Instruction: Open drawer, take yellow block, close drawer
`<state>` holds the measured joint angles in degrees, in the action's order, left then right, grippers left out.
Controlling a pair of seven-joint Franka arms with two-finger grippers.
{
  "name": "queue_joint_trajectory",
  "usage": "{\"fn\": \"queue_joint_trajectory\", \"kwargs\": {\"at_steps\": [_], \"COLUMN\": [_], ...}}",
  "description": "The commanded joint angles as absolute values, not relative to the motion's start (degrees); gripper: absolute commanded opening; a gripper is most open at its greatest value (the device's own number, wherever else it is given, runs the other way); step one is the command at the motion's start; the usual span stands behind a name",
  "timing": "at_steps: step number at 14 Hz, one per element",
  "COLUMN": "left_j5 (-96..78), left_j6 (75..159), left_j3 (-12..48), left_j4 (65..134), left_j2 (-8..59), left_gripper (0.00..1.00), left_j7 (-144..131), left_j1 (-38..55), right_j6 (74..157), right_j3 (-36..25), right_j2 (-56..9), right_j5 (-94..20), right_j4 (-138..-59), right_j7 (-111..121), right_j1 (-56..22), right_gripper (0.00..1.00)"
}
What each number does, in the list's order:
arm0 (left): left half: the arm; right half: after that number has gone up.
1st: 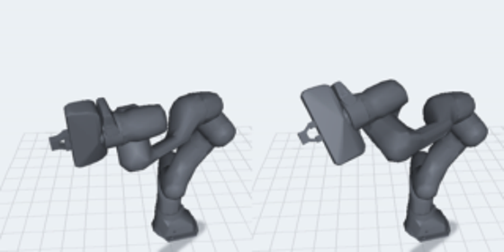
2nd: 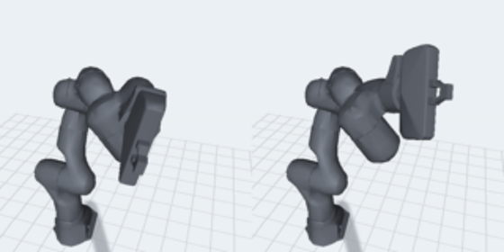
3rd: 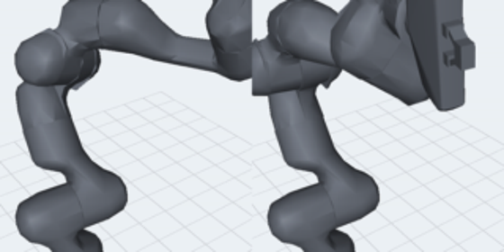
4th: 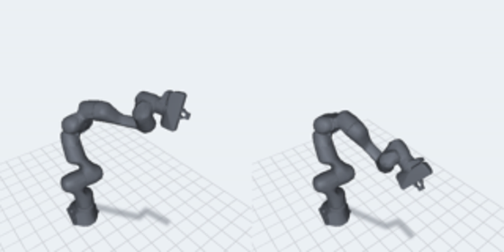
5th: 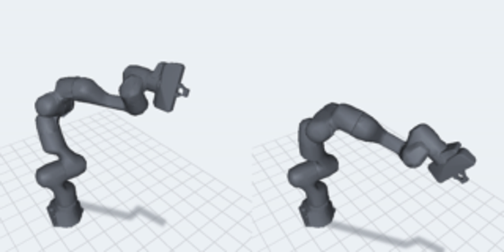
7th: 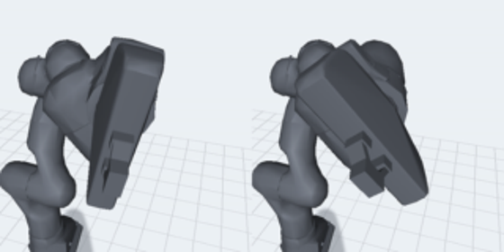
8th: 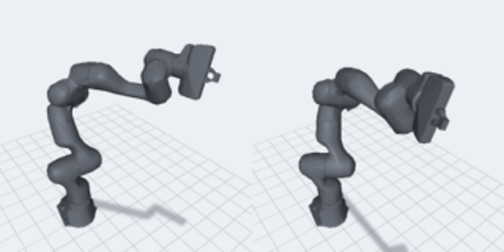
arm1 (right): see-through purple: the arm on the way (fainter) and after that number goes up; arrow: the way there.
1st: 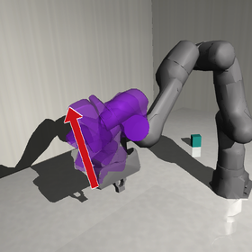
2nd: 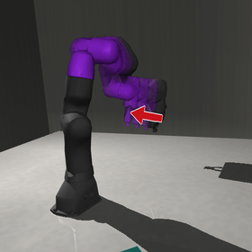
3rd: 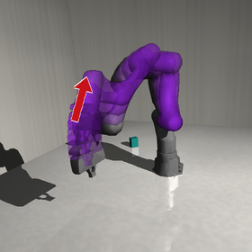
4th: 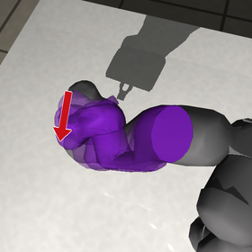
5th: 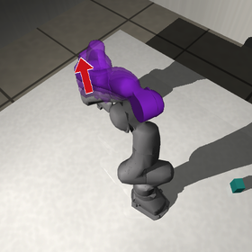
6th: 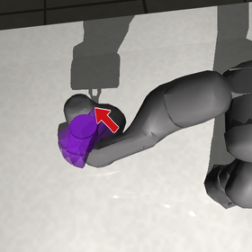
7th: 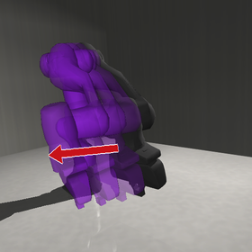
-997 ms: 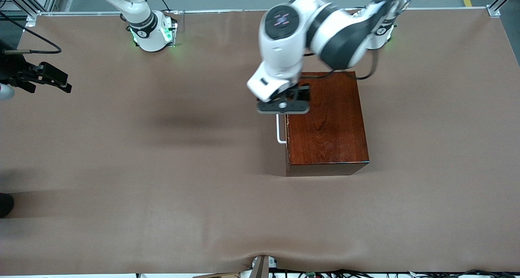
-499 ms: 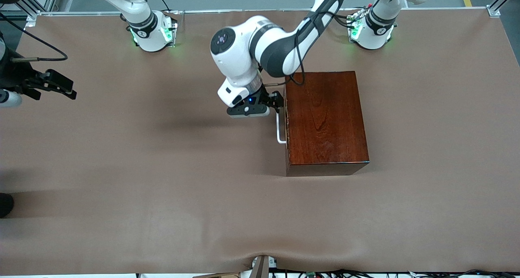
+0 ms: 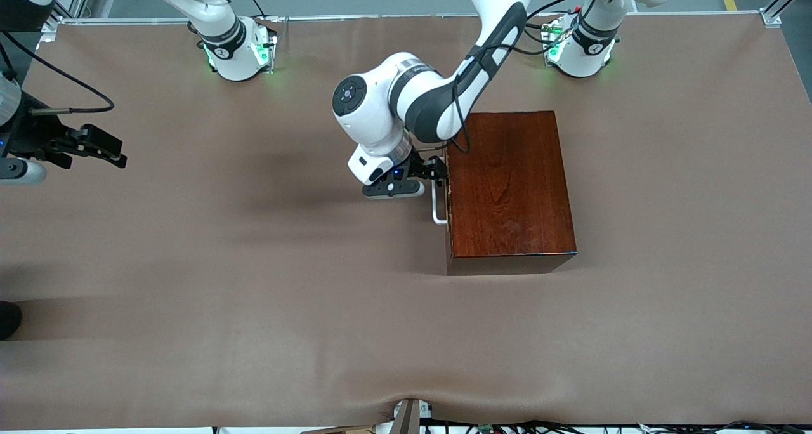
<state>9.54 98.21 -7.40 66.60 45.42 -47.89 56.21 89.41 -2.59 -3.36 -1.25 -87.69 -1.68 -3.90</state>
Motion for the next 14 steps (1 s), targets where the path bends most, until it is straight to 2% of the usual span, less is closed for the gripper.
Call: {"fn": "queue_joint_trajectory", "kwargs": {"at_steps": [1,6,14], "left_j5": [10.8,10.7,9.6], "left_j6": [98.4,100.8,109.4], "left_j3": [-7.6,-7.6,-6.8], "left_j4": [64.9,64.9,64.8], "left_j2": [47.7,48.9,49.5], "left_gripper": [1.0,1.0,1.0], "left_j7": [-49.0,-51.8,-59.8], "left_j1": [56.6,56.5,56.5], "right_j6": [89.8,90.7,93.1], "right_j3": [-2.7,-2.7,-2.7], "right_j2": [-3.9,-4.8,-6.6], "right_j5": [-1.6,-1.5,-1.4], "right_j4": [-87.3,-87.2,-87.4], "right_j7": [-3.3,-8.3,-7.5], "right_j1": [-4.3,-6.9,-10.5], "right_gripper": [1.0,1.0,1.0]}}
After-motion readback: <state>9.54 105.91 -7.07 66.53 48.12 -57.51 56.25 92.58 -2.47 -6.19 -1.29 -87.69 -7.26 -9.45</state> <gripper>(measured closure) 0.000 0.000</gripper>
